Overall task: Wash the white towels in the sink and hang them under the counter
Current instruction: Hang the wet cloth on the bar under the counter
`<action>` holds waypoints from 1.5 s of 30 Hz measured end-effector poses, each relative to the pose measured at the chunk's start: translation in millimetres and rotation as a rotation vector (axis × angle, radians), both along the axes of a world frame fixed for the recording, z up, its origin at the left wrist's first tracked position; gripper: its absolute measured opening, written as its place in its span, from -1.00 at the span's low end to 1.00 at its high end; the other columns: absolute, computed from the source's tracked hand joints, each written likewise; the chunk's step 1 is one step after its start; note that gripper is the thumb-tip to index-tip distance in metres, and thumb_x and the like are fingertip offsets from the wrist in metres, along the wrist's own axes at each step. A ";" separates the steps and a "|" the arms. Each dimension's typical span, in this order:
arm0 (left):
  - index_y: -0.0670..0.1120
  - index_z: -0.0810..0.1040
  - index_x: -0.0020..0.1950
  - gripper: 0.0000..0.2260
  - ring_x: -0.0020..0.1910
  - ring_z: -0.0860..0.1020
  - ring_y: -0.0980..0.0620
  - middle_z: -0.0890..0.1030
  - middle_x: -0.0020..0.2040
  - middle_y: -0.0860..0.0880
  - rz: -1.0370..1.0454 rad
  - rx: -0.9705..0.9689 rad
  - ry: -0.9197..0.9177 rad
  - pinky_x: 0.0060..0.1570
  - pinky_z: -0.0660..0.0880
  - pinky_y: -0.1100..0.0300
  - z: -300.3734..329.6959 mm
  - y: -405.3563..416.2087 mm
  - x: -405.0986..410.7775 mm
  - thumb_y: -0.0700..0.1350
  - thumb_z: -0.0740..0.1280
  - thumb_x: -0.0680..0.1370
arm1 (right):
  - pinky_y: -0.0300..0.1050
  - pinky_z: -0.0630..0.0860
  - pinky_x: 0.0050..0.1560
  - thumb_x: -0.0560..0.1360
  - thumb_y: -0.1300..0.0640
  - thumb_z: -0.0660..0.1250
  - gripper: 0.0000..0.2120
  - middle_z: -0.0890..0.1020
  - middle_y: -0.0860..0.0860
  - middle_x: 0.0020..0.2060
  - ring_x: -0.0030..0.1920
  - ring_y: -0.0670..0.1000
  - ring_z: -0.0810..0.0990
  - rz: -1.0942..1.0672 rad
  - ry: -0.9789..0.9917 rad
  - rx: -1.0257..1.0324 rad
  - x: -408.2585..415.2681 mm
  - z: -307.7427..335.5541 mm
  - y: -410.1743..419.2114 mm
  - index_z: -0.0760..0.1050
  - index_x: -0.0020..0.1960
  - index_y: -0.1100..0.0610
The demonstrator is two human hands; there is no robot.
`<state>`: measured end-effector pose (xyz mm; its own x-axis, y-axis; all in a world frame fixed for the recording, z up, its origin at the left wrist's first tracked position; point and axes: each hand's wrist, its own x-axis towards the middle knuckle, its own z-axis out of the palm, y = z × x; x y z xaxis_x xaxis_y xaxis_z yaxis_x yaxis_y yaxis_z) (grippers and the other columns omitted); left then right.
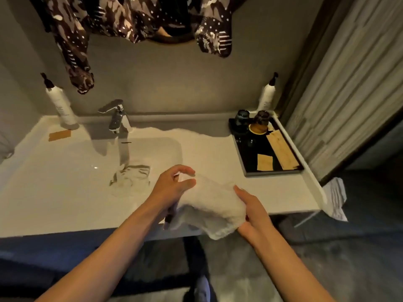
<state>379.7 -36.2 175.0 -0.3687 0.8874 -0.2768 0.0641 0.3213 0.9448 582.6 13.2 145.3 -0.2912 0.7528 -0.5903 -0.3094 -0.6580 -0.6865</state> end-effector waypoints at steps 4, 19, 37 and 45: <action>-0.07 0.67 -0.04 -0.83 -0.14 0.59 -0.09 0.70 -0.01 -0.16 -0.094 -0.105 -0.088 -0.10 0.51 0.15 -41.6 -16.3 67.4 -0.28 0.50 0.43 | 0.23 0.56 0.17 0.49 0.05 0.43 -0.60 0.68 0.18 0.12 0.12 0.23 0.67 -0.157 -0.114 0.100 77.3 -33.1 -35.2 0.51 0.28 0.16; -0.33 0.54 0.22 -0.66 -0.22 0.69 -0.24 0.68 -0.11 -0.32 0.278 -0.799 -0.725 -0.36 0.61 0.03 -239.7 -46.2 245.6 -0.33 0.41 0.45 | 0.14 0.52 -0.07 0.58 0.32 0.19 -0.75 0.59 0.29 0.03 -0.02 0.28 0.58 0.044 -0.072 -0.347 248.1 -193.3 -28.4 0.49 0.22 0.27; -0.27 0.55 0.21 -0.73 0.11 0.60 -0.23 0.61 0.05 -0.27 0.363 -0.029 -0.644 0.09 0.56 -0.08 -285.0 48.7 219.3 -0.40 0.21 0.55 | 0.08 0.62 0.01 0.52 0.50 0.11 -0.56 0.63 0.27 0.04 0.07 0.27 0.61 0.181 0.110 -0.012 185.3 -250.7 84.3 0.49 0.30 0.22; -0.28 0.55 0.02 -0.87 -0.30 0.64 -0.11 0.65 -0.23 -0.25 0.501 -0.167 -0.429 -0.27 0.54 0.10 -316.2 76.2 214.8 -0.23 0.27 0.56 | 0.21 0.48 0.26 0.57 0.26 0.11 -0.68 0.60 0.30 0.04 0.12 0.29 0.57 0.191 -0.012 -0.132 180.6 -286.2 117.2 0.49 0.21 0.38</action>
